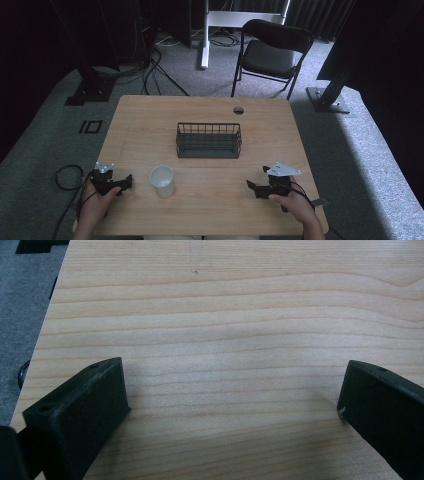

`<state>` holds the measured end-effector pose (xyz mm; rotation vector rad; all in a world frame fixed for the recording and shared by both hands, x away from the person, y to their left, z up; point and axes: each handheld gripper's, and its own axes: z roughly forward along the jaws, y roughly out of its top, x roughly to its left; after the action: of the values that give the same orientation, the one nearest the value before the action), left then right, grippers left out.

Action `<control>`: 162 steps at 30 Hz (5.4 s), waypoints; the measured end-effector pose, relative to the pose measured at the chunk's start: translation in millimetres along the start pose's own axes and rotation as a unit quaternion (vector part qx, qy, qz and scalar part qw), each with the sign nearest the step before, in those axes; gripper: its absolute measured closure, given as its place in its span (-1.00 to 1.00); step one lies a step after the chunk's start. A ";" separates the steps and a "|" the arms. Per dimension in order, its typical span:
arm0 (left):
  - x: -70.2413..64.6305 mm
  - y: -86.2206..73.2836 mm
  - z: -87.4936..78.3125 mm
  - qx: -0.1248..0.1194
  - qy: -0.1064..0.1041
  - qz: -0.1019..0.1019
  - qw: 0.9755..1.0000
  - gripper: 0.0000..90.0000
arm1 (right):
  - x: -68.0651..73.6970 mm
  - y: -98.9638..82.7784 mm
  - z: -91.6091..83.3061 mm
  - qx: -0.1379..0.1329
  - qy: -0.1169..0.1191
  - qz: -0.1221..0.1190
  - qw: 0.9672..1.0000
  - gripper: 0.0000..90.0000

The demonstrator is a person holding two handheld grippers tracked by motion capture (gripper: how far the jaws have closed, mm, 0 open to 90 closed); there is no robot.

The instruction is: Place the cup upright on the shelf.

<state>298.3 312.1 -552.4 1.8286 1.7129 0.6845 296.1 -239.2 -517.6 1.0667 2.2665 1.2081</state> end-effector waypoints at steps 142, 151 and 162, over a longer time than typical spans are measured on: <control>0.0 0.0 0.0 0.000 0.000 0.000 1.000 -1.00 | 195.1 98.6 158.1 -0.061 0.226 -0.115 0.965 -0.72; 0.1 0.0 0.0 0.000 0.000 0.000 1.000 -1.00 | 195.0 101.9 158.2 -0.063 0.217 -0.113 0.967 -0.56; 0.0 0.0 0.0 0.000 0.000 0.000 1.000 -1.00 | 190.2 121.6 150.8 -0.071 0.209 -0.104 0.970 -0.56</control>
<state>298.3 312.1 -552.4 1.8284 1.7125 0.6847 319.3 30.5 -497.2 0.5404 2.4679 1.5932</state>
